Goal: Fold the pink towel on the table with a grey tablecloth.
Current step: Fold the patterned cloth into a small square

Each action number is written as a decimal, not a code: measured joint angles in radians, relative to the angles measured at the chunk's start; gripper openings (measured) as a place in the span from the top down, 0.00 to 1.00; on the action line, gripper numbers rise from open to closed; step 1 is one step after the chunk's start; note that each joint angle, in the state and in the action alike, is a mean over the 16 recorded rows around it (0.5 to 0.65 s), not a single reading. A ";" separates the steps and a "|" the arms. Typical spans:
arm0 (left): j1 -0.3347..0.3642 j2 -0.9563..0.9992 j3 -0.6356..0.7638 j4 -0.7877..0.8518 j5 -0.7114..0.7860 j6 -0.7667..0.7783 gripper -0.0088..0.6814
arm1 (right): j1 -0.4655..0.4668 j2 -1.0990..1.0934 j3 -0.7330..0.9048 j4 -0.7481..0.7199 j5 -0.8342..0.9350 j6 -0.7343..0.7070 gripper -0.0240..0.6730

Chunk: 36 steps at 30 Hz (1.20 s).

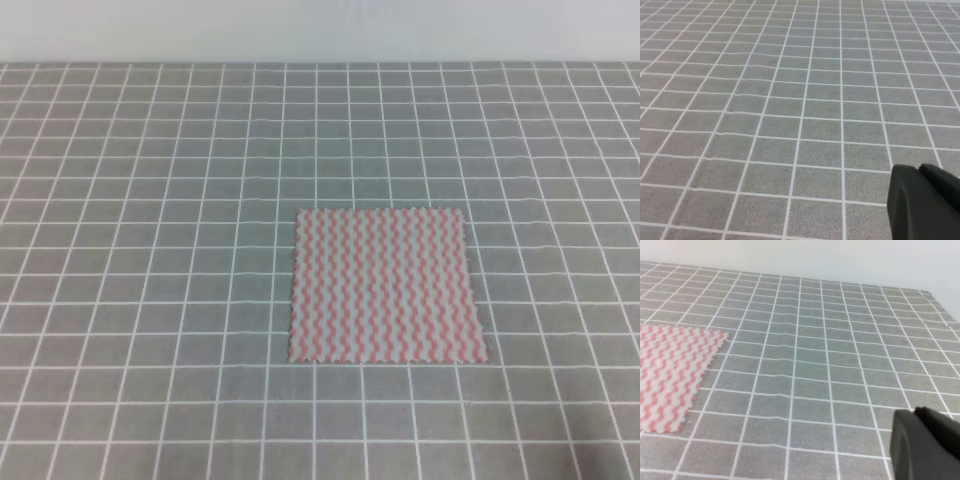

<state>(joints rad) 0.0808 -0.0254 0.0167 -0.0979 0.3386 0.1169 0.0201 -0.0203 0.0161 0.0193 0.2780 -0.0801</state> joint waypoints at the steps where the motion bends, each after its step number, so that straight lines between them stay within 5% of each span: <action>1: 0.000 0.002 -0.002 0.000 0.000 0.000 0.99 | 0.000 0.002 -0.001 0.000 0.001 0.000 0.99; 36: -0.042 0.006 -0.003 0.000 0.007 0.001 0.99 | -0.001 0.011 -0.008 0.001 0.004 0.001 0.99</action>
<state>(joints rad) 0.0390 -0.0191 0.0140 -0.0980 0.3453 0.1177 0.0195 -0.0091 0.0082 0.0202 0.2824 -0.0793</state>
